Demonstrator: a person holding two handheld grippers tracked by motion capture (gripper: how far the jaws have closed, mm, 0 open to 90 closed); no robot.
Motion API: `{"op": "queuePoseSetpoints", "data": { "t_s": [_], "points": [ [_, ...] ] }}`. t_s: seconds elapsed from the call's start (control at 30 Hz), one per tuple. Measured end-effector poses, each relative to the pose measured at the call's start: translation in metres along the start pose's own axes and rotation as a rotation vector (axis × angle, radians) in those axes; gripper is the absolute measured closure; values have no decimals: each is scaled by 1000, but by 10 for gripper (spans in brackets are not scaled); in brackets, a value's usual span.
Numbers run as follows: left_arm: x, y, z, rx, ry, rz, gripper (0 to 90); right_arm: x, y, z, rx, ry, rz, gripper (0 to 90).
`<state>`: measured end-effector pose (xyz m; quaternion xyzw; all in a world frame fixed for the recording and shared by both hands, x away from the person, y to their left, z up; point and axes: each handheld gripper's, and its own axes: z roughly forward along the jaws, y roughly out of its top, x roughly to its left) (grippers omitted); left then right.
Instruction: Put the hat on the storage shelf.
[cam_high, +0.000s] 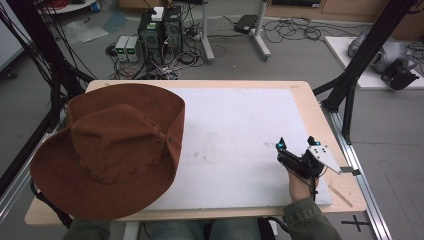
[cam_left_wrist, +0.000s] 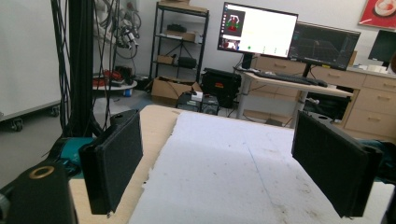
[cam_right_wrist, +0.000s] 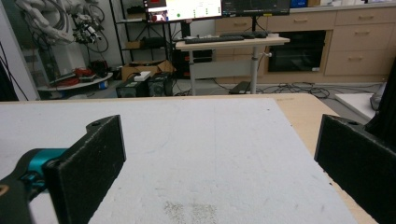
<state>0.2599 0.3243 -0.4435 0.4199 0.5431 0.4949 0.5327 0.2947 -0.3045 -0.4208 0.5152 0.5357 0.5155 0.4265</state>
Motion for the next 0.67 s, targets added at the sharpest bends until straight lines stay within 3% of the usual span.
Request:
{"op": "queuePoseSetpoints", "data": {
  "t_s": [0.67],
  "points": [
    [1,0,-1,-5,7,-8,168,-1,0,0,-2,-2,7,15]
  ]
}}
